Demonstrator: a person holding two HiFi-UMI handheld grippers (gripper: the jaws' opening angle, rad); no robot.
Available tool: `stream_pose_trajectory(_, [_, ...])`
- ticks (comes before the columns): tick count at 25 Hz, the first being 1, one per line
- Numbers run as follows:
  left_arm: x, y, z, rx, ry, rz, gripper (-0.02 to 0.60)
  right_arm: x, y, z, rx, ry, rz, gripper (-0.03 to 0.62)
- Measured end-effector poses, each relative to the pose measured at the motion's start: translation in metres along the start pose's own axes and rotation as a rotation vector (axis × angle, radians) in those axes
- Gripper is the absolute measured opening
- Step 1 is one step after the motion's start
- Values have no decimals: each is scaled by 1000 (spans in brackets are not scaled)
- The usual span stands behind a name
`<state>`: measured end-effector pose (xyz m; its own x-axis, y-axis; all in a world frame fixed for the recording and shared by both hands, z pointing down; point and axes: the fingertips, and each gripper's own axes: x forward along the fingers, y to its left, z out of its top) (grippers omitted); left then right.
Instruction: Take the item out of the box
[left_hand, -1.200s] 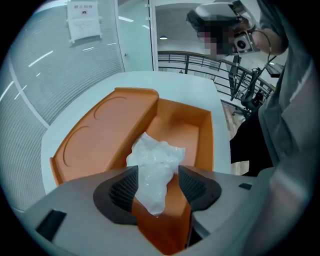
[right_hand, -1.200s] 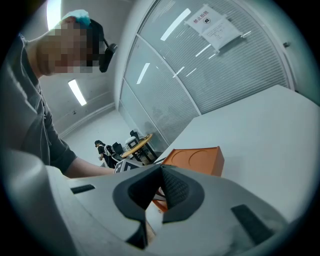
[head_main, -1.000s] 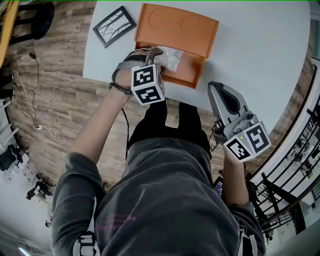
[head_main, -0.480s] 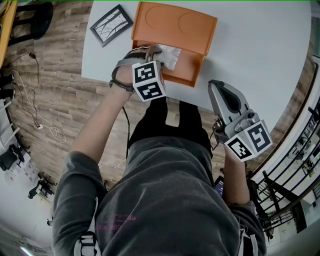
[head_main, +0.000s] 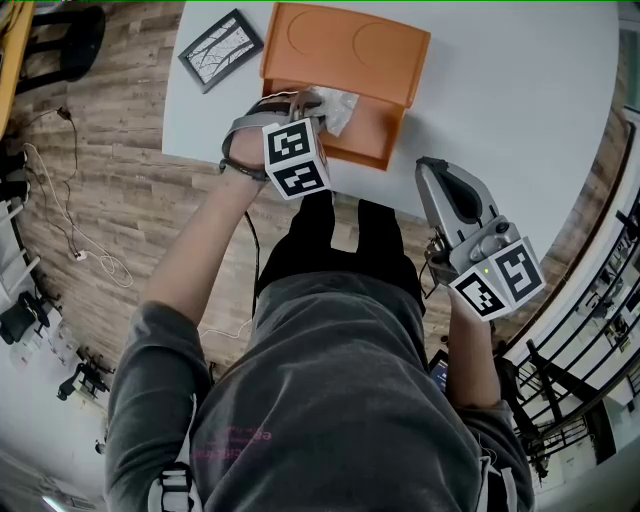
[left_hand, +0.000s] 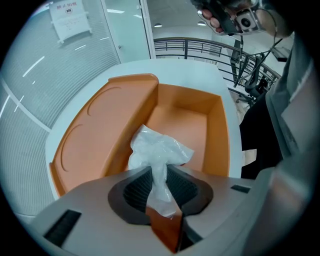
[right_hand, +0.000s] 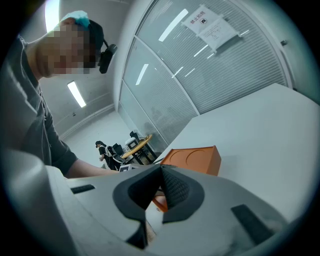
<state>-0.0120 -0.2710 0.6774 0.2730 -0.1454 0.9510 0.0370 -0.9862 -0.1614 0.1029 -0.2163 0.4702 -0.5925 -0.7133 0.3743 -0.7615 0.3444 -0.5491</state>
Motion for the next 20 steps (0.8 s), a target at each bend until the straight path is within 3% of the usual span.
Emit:
stream_pose_trajectory(8, [-15, -8, -1, -68, -39, -35, 100, 4, 4, 7, -10, -2, 11, 3])
stream_pose_trajectory(20, [-79, -15, 15, -133, -143, 23, 100, 1, 35, 24, -71, -26, 48, 3])
